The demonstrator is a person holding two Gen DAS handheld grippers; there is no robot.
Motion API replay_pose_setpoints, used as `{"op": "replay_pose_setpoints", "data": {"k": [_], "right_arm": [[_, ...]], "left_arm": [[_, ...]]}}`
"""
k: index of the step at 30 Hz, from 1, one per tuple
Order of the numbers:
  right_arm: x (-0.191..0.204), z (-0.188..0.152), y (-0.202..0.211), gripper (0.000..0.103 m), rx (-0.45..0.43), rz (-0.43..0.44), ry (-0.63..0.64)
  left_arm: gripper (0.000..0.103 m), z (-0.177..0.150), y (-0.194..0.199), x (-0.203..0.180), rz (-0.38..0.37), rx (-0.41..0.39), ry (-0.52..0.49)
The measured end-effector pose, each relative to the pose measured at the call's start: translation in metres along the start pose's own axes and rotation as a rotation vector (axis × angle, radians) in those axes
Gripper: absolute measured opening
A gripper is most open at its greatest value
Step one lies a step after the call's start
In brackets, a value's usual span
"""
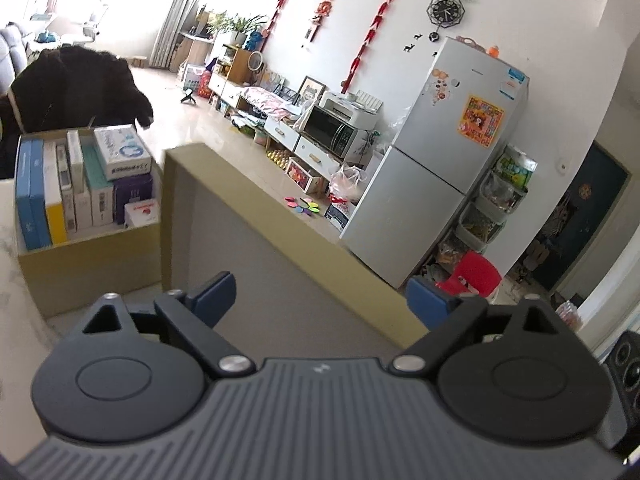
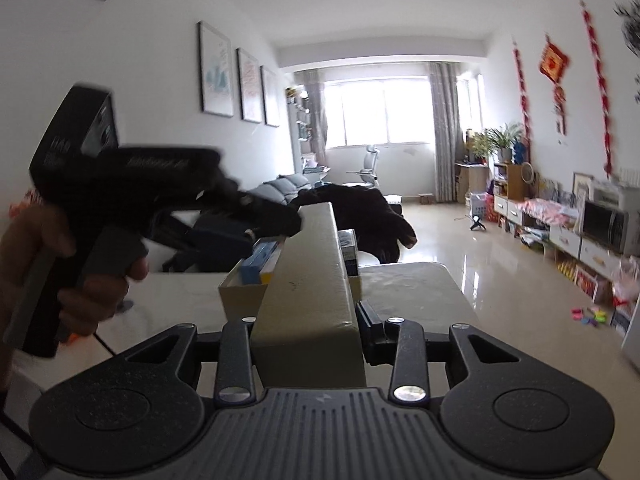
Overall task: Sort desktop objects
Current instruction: 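Close the left gripper on the lid rim while the right gripper holds the lid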
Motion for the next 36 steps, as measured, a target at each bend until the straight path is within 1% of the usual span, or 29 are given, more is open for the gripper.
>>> {"op": "replay_pose_setpoints", "data": {"k": [2,6,9,11,13,14,18,23,28,30,34,36], "right_arm": [[0.013,-0.001,-0.001,0.039,0.001,0.012,0.039],[0.04,-0.005,-0.004,0.041,0.008,0.047,0.103],[0.052,-0.009,-0.005,0.046,0.021,0.087,0.112],[0.058,-0.011,-0.006,0.048,0.031,0.108,0.117],[0.063,-0.012,-0.007,0.051,0.041,0.131,0.122],[0.066,-0.013,-0.009,0.053,0.045,0.145,0.121],[0.075,-0.014,-0.014,0.062,0.073,0.208,0.121],[0.086,-0.016,-0.019,0.072,0.105,0.258,0.122],[0.098,-0.026,-0.019,0.081,0.127,0.307,0.132],[0.103,-0.031,-0.017,0.084,0.13,0.325,0.145],[0.117,-0.037,-0.016,0.085,0.134,0.331,0.198],[0.122,-0.04,-0.014,0.085,0.138,0.329,0.222]], "left_arm": [[0.089,-0.005,0.003,0.005,0.01,0.006,0.012],[0.085,-0.011,0.012,0.015,0.017,-0.003,0.045],[0.084,-0.016,0.018,0.021,0.012,-0.003,0.076],[0.081,-0.018,0.025,0.023,0.008,-0.007,0.095],[0.08,-0.02,0.029,0.025,0.015,-0.015,0.105],[0.078,-0.021,0.031,0.027,0.019,-0.019,0.11],[0.078,-0.024,0.039,0.031,0.035,-0.028,0.129],[0.078,-0.029,0.046,0.038,0.039,-0.039,0.167],[0.077,-0.039,0.051,0.049,0.049,-0.05,0.194],[0.075,-0.042,0.05,0.054,0.049,-0.052,0.218],[0.061,-0.047,0.056,0.065,0.059,-0.068,0.258],[0.06,-0.046,0.058,0.067,0.064,-0.071,0.268]]}}
Point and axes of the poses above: each gripper's, at about its wrist camera, not at the fingertips, and y roughly against the way its jaws point, x to its left, z to its top, the point moved 9 cm from there along -y, roughly the way its jaws point
